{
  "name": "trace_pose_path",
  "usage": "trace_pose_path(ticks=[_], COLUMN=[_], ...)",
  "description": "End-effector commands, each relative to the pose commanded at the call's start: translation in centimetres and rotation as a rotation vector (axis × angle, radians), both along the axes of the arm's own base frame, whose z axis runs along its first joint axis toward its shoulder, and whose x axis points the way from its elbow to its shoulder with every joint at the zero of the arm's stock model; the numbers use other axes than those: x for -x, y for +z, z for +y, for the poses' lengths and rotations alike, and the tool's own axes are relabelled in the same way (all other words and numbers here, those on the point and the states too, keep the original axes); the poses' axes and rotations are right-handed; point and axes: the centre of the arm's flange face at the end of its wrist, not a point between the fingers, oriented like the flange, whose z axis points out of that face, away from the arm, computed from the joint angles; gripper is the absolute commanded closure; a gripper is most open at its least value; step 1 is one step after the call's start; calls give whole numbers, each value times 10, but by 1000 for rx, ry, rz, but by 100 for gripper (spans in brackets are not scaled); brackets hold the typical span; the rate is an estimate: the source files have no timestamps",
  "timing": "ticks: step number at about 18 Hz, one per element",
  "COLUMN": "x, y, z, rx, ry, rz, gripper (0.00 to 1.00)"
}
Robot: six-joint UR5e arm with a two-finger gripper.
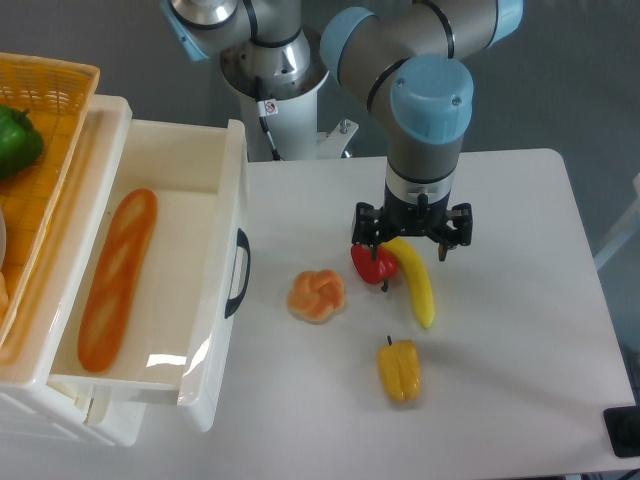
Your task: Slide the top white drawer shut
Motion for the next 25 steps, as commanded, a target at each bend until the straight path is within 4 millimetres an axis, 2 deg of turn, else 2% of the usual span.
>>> trace_pose_path(ticks=[4, 8, 16, 21, 25], x=[2, -4, -7, -7, -24], y=[4, -9, -8, -13, -16], z=[2, 2, 5, 7, 24], rx=[-21, -10, -14, -18, -17], ry=[-3, -4, 20, 153, 181], rz=[10, -10, -6, -18, -25], gripper=[0, 0, 0, 0, 0])
